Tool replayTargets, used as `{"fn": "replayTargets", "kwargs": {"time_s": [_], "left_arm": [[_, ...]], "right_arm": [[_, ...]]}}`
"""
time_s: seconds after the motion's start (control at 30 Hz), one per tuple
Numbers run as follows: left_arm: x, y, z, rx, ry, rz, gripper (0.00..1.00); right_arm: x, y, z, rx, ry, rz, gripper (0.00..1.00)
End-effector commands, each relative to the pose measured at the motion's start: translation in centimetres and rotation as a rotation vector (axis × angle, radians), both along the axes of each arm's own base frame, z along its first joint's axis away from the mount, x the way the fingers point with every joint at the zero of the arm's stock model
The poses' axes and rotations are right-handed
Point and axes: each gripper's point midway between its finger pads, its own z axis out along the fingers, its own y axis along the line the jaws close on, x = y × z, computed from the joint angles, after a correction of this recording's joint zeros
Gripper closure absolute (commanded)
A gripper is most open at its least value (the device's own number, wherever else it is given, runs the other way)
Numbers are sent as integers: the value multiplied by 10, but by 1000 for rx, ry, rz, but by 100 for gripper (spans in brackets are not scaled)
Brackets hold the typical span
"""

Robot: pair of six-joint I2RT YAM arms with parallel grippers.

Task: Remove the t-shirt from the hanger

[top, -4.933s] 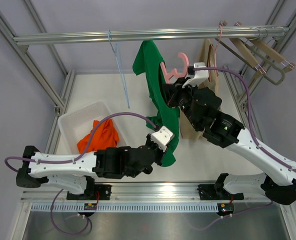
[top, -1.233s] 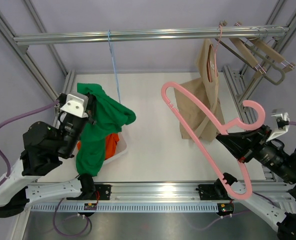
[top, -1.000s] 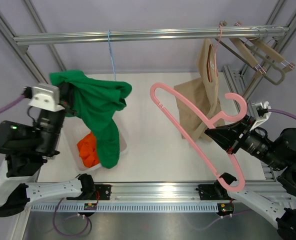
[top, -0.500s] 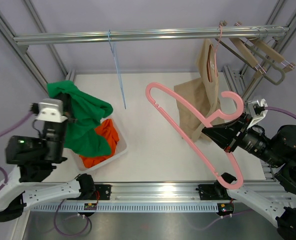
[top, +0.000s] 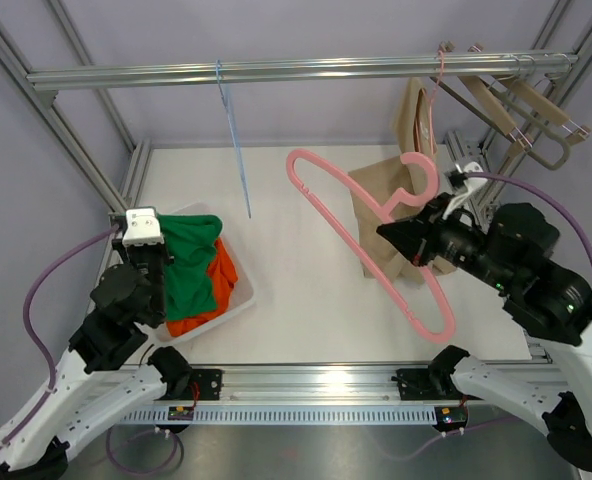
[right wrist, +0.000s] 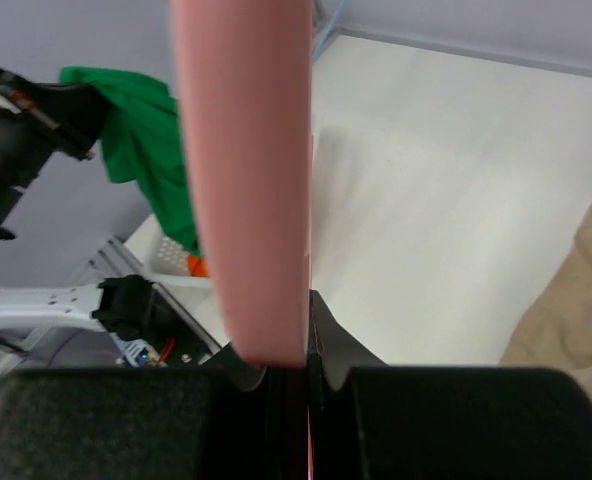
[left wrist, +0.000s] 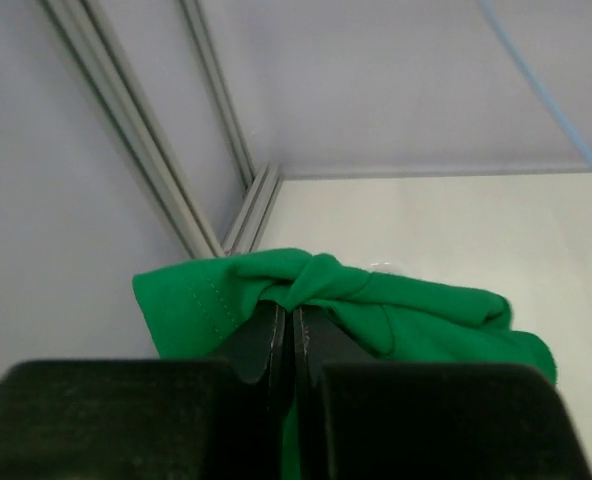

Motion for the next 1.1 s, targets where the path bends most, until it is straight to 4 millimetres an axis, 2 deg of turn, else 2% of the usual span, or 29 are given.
{"fn": "replayTargets", "kwargs": {"time_s": [0.0,0.07,0.1,0.13,0.17,0.2,0.23,0.3,0.33,0.4,0.43,0.5,0.53,0.6,0.63,0.67,0.7,0.8,0.83,0.9,0.93,1.07], "left_arm": [[2,3,-32,-181,101,65,100],[0,11,-51,-173,174,132,100],[0,13,-59,-228,182,165,100],[-3,18,-70,-217,225,194,100],[-1,19,-76,-210,257,224,100],[0,24,-81,-236,275,264,100],[0,20,-92,-232,332,248,100],[6,15,-113,-255,405,245,100],[9,14,-119,-272,427,238,96],[15,9,-135,-306,489,217,91],[18,7,-136,-320,497,207,84],[22,6,-149,-364,545,189,73],[25,6,-150,-382,541,179,57],[28,11,-155,-419,554,171,32],[29,13,-154,-425,551,171,5],[30,19,-152,-436,540,185,1],[30,16,-150,-450,541,165,1],[27,4,-126,-512,470,81,1],[20,2,-106,-533,404,45,1],[10,0,-83,-542,333,-8,1],[-1,2,-60,-545,254,-31,1],[-19,-5,-30,-536,196,-118,1]], "right_arm": [[43,0,13,-62,-78,-125,100],[65,10,12,-94,-73,-160,100],[74,12,11,-109,-77,-178,100],[91,22,4,-134,-59,-194,100],[97,24,14,-126,-77,-211,100],[105,27,15,-149,-85,-224,100],[119,36,19,-172,-94,-248,100],[130,45,24,-223,-135,-262,100],[139,58,30,-236,-151,-269,100],[148,70,35,-260,-175,-256,100],[158,80,38,-269,-181,-250,100],[170,89,42,-292,-199,-249,100],[179,99,45,-295,-198,-245,100],[187,107,48,-319,-226,-231,100],[196,116,51,-314,-238,-230,100],[201,119,53,-323,-251,-230,100],[207,122,55,-328,-262,-244,100],[229,133,51,-378,-282,-269,100],[239,141,48,-383,-286,-273,100],[247,147,43,-395,-287,-278,100],[254,152,35,-403,-282,-283,100],[268,161,31,-364,-283,-311,100]]}}
